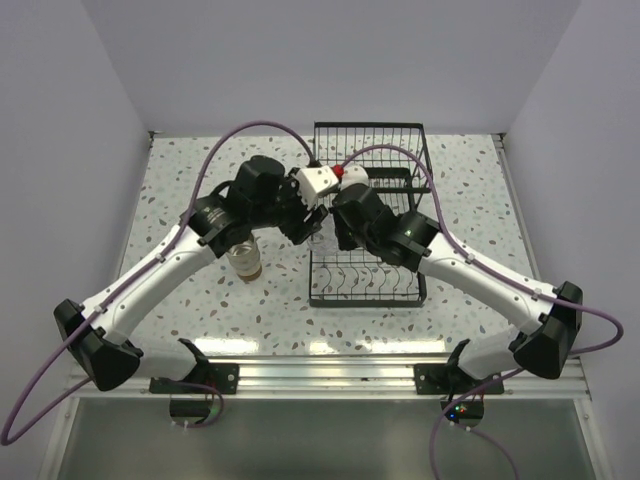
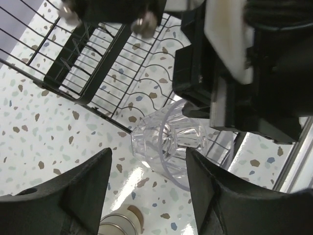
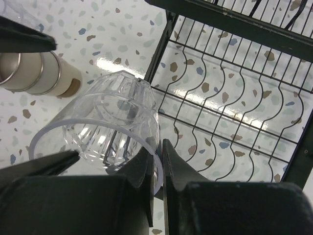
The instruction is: Unload the cups from the dish rack
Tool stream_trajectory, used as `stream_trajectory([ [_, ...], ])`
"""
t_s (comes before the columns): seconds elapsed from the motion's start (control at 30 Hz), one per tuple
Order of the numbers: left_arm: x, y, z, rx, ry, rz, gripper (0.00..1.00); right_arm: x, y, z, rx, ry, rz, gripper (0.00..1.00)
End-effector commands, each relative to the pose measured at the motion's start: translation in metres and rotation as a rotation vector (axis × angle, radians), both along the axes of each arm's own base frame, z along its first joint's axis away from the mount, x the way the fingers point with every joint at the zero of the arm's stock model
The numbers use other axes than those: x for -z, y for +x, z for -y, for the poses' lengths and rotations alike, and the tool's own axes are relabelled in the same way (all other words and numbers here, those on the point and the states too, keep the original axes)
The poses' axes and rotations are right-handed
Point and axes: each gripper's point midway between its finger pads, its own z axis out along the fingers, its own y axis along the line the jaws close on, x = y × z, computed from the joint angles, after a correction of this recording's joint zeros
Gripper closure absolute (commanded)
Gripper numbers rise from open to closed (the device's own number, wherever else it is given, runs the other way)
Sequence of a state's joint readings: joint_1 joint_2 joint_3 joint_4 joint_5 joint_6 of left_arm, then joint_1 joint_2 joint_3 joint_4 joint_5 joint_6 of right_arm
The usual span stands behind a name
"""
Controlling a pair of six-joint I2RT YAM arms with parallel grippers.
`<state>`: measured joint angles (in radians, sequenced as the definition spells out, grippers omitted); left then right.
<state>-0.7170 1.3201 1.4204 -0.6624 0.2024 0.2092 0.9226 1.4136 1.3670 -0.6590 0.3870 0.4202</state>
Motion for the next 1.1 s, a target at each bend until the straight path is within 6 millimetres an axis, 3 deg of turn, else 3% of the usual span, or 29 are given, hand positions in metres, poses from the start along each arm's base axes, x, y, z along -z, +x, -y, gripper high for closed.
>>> stream_trajectory([
  [0.0,0.003,0.023,-0.002,-0.088,0.050,0.099,0.36,-0.051,-0.002,-0.010,-0.008,0.172,0.079,1.00],
  [0.17,0.004,0.028,0.001,-0.105,0.071,0.125,0.45,-0.060,-0.007,-0.007,-0.015,0.210,0.093,1.00],
  [0.27,0.005,0.031,-0.002,-0.124,0.085,0.129,0.63,-0.063,-0.010,-0.007,-0.026,0.228,0.097,1.00],
  [0.3,0.004,0.030,-0.001,-0.120,0.081,0.127,0.76,-0.062,-0.011,-0.007,-0.035,0.229,0.092,1.00],
  [0.4,0.000,0.026,-0.003,-0.110,0.082,0.118,1.00,-0.067,-0.018,-0.012,-0.076,0.275,0.085,1.00],
  [0.5,-0.011,0.019,-0.008,-0.107,0.082,0.118,1.00,-0.079,-0.025,-0.016,-0.113,0.328,0.095,0.96],
  [0.53,-0.013,0.017,-0.010,-0.108,0.084,0.118,1.00,-0.085,-0.027,-0.018,-0.124,0.352,0.105,0.83],
  [0.57,-0.015,0.014,-0.014,-0.106,0.092,0.112,1.00,-0.089,-0.029,-0.018,-0.137,0.363,0.109,0.59],
  [0.7,-0.035,0.013,-0.035,-0.146,0.087,0.153,1.00,-0.117,-0.041,-0.012,-0.182,0.430,0.156,0.33],
  [0.93,-0.054,0.023,-0.059,-0.188,-0.009,0.105,1.00,-0.130,-0.046,0.012,-0.153,0.420,0.228,0.30],
  [1.07,-0.090,0.034,-0.078,-0.245,-0.082,0.147,1.00,-0.129,-0.049,0.019,-0.159,0.405,0.244,0.29],
])
